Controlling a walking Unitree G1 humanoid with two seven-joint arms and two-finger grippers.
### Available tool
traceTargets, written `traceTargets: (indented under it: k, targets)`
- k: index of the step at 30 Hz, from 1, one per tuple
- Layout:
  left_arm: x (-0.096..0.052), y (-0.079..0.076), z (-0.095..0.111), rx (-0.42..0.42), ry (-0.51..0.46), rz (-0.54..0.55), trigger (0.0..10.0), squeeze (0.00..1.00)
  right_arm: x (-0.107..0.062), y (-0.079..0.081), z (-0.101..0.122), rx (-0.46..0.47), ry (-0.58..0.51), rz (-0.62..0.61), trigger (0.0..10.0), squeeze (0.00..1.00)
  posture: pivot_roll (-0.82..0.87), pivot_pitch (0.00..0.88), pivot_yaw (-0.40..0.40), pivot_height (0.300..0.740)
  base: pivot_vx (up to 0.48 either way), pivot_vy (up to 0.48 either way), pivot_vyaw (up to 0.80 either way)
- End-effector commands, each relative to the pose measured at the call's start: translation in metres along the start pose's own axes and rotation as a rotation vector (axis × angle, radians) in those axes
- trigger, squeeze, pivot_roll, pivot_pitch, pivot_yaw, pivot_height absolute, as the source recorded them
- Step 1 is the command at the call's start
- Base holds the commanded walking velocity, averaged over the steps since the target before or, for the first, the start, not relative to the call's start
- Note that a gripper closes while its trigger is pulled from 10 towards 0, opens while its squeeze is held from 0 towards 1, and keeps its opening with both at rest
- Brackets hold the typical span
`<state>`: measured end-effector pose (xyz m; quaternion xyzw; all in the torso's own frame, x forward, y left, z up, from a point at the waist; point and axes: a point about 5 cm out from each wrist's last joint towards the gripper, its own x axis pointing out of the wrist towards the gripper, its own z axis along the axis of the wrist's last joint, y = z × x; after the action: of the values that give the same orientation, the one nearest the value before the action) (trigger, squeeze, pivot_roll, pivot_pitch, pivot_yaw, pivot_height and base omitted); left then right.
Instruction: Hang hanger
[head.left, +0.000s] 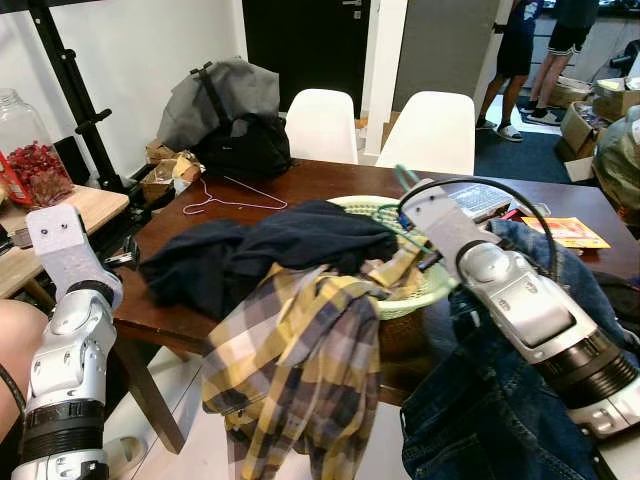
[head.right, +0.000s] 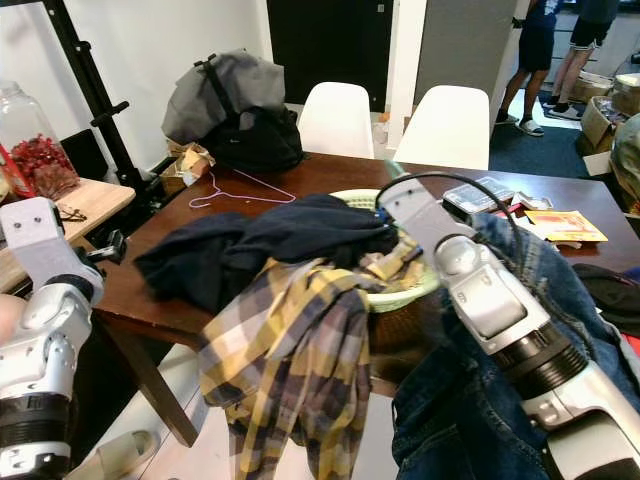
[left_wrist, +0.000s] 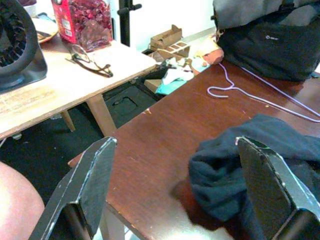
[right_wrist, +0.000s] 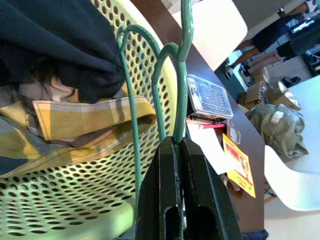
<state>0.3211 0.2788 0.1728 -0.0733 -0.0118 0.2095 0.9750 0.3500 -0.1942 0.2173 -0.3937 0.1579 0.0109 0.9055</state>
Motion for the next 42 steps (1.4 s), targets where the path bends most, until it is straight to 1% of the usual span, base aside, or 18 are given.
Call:
traceTargets:
  k: [1,3,4,5,6,8,9,10,11,15,20,22,24,26,28,33,37,42]
  targets:
    - [-0.002,0.000,0.000,0.008,0.006,0.003,10.0,0.00,0.003,-0.005,-0.015,0.001,0.064,-0.017,10.0,0.00,-0.11,0.000,-0.003,0.740,0.000,0.000,0.00]
    - [-0.002,-0.002,0.000,0.007,0.006,-0.003,10.0,0.00,0.001,-0.006,-0.001,0.094,-0.030,0.029,10.0,0.00,-0.11,0.000,-0.001,0.740,0.000,0.000,0.00]
    - [-0.001,-0.004,0.000,0.006,0.006,-0.008,10.0,0.00,-0.005,-0.010,0.019,0.245,-0.177,0.093,10.0,0.00,-0.11,0.000,-0.001,0.740,0.000,0.000,0.00]
    - [-0.001,-0.004,0.000,0.006,0.006,-0.008,10.0,0.00,-0.005,-0.010,0.019,0.245,-0.177,0.093,10.0,0.00,-0.11,0.000,-0.001,0.740,0.000,0.000,0.00]
    - [-0.001,-0.005,0.000,0.006,0.006,-0.011,10.0,0.00,-0.013,-0.019,0.034,0.415,-0.310,0.163,10.0,0.00,-0.11,0.000,-0.003,0.740,0.000,0.000,0.00]
    - [-0.001,-0.005,0.000,0.006,0.006,-0.011,10.0,0.00,-0.013,-0.019,0.034,0.415,-0.310,0.163,10.0,0.00,-0.11,0.000,-0.003,0.740,0.000,0.000,0.00]
    - [-0.001,-0.005,0.000,0.006,0.007,-0.012,10.0,0.00,-0.018,-0.032,0.039,0.600,-0.385,0.234,10.0,0.00,-0.11,0.000,-0.004,0.740,0.000,0.000,0.00]
    - [-0.001,-0.005,0.000,0.006,0.007,-0.012,10.0,0.00,-0.018,-0.032,0.039,0.600,-0.385,0.234,10.0,0.00,-0.11,0.000,-0.004,0.740,0.000,0.000,0.00]
    - [-0.002,-0.004,0.000,0.007,0.008,-0.010,10.0,0.00,-0.021,-0.041,0.036,0.740,-0.414,0.299,10.0,0.00,-0.11,0.000,-0.006,0.740,0.000,0.000,0.00]
    - [-0.002,-0.002,-0.001,0.007,0.011,-0.005,10.0,0.00,-0.023,-0.057,0.026,0.945,-0.444,0.357,10.0,0.00,-0.11,0.000,-0.005,0.740,0.000,0.000,0.00]
    - [-0.003,-0.003,-0.002,0.005,0.016,-0.006,10.0,0.00,-0.024,-0.066,0.019,1.040,-0.489,0.298,10.0,0.00,-0.12,0.000,0.000,0.740,0.000,0.000,0.00]
    - [-0.002,-0.007,-0.003,0.003,0.020,-0.017,10.0,0.00,-0.023,-0.077,0.011,1.247,-0.549,0.180,10.0,0.00,-0.12,0.000,0.005,0.740,0.000,0.000,0.00]
    - [-0.002,-0.007,-0.003,0.003,0.020,-0.017,10.0,0.00,-0.023,-0.077,0.011,1.247,-0.549,0.180,10.0,0.00,-0.12,0.000,0.005,0.740,0.000,0.000,0.00]
    - [-0.001,-0.009,-0.003,0.002,0.021,-0.024,10.0,0.00,-0.019,-0.092,-0.007,1.528,-0.575,0.055,10.0,0.00,-0.12,0.000,0.007,0.740,0.000,0.000,0.00]
    - [-0.001,-0.009,-0.002,0.002,0.022,-0.025,10.0,0.00,-0.018,-0.107,-0.024,1.706,-0.596,-0.032,10.0,0.00,-0.12,0.000,0.006,0.740,0.000,0.000,0.00]
    - [-0.001,-0.010,-0.002,-0.002,0.022,-0.027,10.0,0.00,-0.024,-0.124,-0.024,1.805,-0.691,-0.015,10.0,0.00,-0.12,0.000,0.003,0.740,0.000,0.000,0.00]
    - [-0.002,-0.013,-0.003,-0.005,0.023,-0.038,10.0,0.00,-0.039,-0.127,0.002,1.782,-0.861,0.213,10.0,0.00,-0.12,0.000,0.004,0.740,0.000,0.000,0.00]
    - [-0.002,-0.014,-0.003,-0.003,0.024,-0.042,10.0,0.00,-0.040,-0.119,0.012,1.751,-0.816,0.309,10.0,0.00,-0.12,0.000,0.003,0.740,0.000,0.000,0.00]
